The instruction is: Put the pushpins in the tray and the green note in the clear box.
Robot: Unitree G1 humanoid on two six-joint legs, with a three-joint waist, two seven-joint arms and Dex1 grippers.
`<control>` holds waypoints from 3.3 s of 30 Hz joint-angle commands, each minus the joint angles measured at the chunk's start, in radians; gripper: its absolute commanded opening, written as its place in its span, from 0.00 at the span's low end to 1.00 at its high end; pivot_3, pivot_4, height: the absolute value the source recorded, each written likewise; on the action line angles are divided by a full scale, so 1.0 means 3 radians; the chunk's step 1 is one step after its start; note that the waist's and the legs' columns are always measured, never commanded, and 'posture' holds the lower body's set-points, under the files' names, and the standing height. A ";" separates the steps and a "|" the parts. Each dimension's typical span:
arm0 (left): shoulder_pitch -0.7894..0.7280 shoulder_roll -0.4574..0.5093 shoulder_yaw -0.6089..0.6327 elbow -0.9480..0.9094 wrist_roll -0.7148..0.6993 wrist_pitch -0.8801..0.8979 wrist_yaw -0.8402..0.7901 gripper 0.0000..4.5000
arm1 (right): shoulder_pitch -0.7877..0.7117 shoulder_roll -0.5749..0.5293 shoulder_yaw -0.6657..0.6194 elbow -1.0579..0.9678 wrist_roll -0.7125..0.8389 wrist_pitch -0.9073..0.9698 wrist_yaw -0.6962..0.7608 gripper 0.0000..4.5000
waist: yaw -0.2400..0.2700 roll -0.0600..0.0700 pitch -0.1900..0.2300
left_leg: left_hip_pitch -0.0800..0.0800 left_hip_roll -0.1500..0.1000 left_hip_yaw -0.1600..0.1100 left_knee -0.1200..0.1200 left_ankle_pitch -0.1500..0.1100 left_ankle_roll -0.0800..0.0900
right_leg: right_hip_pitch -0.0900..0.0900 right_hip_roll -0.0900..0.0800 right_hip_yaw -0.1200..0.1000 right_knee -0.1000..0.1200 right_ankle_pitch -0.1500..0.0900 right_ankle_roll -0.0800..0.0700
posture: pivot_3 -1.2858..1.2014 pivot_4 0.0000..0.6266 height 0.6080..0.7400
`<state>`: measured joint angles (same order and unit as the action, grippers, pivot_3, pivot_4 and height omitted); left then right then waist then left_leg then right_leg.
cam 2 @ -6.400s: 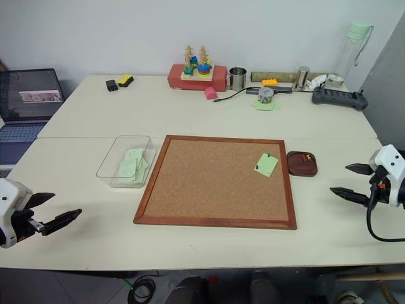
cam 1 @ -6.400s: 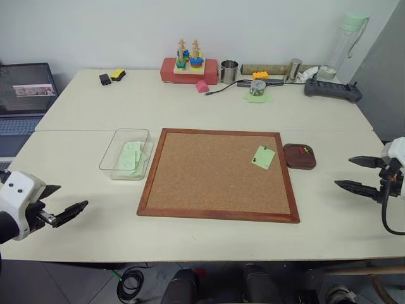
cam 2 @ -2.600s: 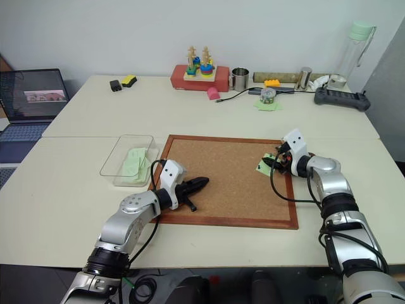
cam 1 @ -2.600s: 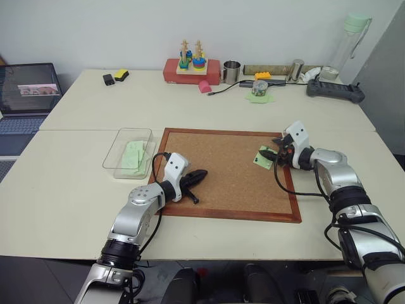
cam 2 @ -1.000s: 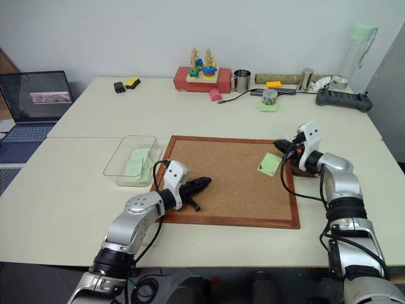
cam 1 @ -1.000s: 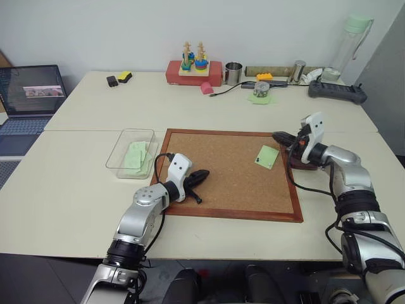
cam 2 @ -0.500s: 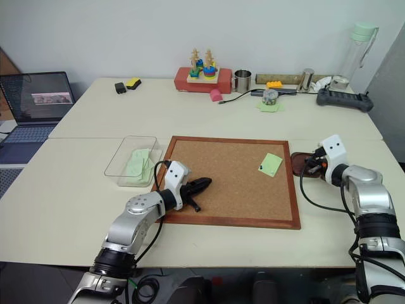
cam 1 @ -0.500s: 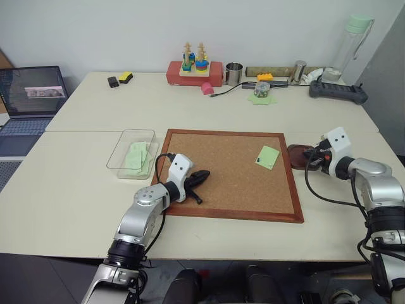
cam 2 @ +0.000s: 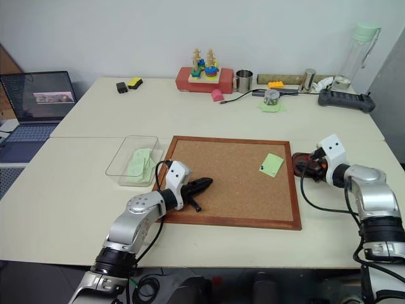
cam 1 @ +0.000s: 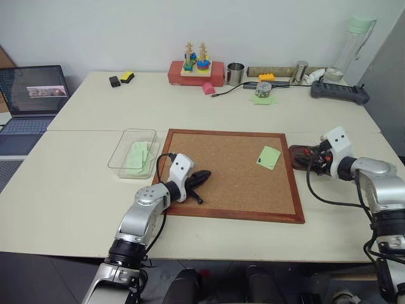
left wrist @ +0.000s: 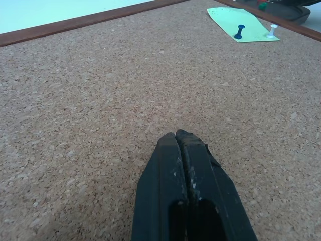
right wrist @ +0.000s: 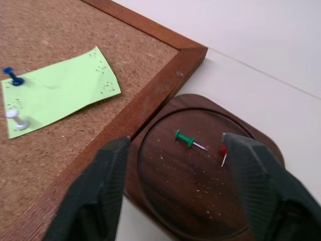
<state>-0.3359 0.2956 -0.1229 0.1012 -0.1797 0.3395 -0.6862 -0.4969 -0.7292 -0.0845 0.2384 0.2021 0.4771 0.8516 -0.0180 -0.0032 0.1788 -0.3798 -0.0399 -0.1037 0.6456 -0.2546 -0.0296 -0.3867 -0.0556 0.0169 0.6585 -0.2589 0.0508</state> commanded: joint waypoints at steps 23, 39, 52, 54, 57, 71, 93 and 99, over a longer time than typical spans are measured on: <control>0.0147 -0.0033 -0.0194 0.0058 0.0067 0.0086 -0.0076 0.00 | -0.0025 0.0451 0.0416 0.0131 -0.0017 -0.0674 0.0268 0.49 | 0.0012 -0.0001 -0.0001 | 0.0001 0.0000 -0.0009 -0.0001 0.0000 0.0000 | 0.0001 -0.0001 0.0000 -0.0004 -0.0001 0.0002 | 0.52 0.24 1.00; 0.0161 -0.0013 -0.0207 0.0064 0.0084 0.0085 -0.0091 0.00 | -0.0022 0.0457 0.0299 0.0088 0.0149 -0.0564 0.0418 0.00 | 0.0012 -0.0001 -0.0001 | 0.0000 0.0000 -0.0009 -0.0001 0.0000 0.0000 | 0.0001 -0.0001 0.0000 -0.0004 -0.0001 0.0001 | 0.52 0.24 1.00; 0.0156 -0.0013 -0.0225 0.0175 0.0203 0.0093 -0.0002 0.00 | -0.0010 0.0404 0.0046 -0.0271 0.0503 -0.0261 0.0401 0.00 | 0.0011 0.0000 -0.0002 | 0.0001 0.0000 -0.0011 -0.0001 0.0000 0.0000 | 0.0002 -0.0001 -0.0001 -0.0004 -0.0001 0.0002 | 0.52 0.24 1.00; 0.0146 -0.0012 -0.0224 0.0203 0.0215 0.0086 0.0001 0.00 | -0.0009 0.0411 -0.0005 -0.0290 0.0565 -0.0207 0.0375 0.00 | 0.0012 0.0000 -0.0002 | 0.0001 0.0000 -0.0011 -0.0001 0.0000 0.0000 | 0.0002 -0.0001 -0.0001 -0.0004 -0.0001 0.0002 | 0.52 0.24 1.00; 0.0135 -0.0011 -0.0227 0.0225 0.0222 0.0075 -0.0001 0.00 | -0.0029 0.0410 -0.0082 -0.0289 0.0605 -0.0140 0.0296 0.00 | 0.0015 0.0000 -0.0003 | 0.0002 0.0000 -0.0011 0.0000 0.0000 0.0000 | 0.0003 -0.0001 -0.0001 -0.0004 -0.0001 0.0002 | 0.52 0.24 1.00; 0.0097 -0.0012 -0.0264 0.0295 0.0233 0.0009 -0.0020 0.00 | -0.0136 0.0175 -0.0097 0.0512 -0.0101 -0.0317 -0.0594 0.00 | 0.0035 0.0014 -0.0014 | 0.0003 -0.0001 -0.0001 0.0000 0.0000 0.0000 | 0.0005 0.0000 0.0000 -0.0004 -0.0001 0.0001 | 0.52 0.24 1.00; 0.0122 -0.0019 -0.0247 0.0288 0.0233 -0.0009 -0.0002 0.00 | -0.0023 0.0045 -0.0096 -0.0160 0.0263 -0.0224 0.0039 0.66 | 0.0035 0.0017 -0.0016 | 0.0003 -0.0001 0.0001 0.0000 0.0001 0.0001 | 0.0005 0.0000 0.0000 -0.0004 -0.0001 0.0002 | 0.52 0.24 1.00; 0.0125 -0.0018 -0.0245 0.0294 0.0234 -0.0016 -0.0002 0.00 | 0.0061 0.0223 0.0260 -0.0550 0.0233 -0.0189 0.0168 0.66 | 0.0034 0.0015 -0.0018 | 0.0004 0.0000 -0.0006 0.0000 0.0001 0.0001 | 0.0007 0.0001 -0.0003 -0.0005 -0.0002 0.0003 | 0.52 0.24 1.00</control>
<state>-0.3367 0.2913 -0.1507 0.1310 -0.1371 0.2998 -0.6839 -0.4718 -0.6793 -0.0307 0.1170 0.2681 0.4219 0.8960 -0.0078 0.0013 0.1734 -0.3787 -0.0399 -0.1056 0.6456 -0.2544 -0.0294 -0.3846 -0.0554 0.0162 0.6571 -0.2595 0.0517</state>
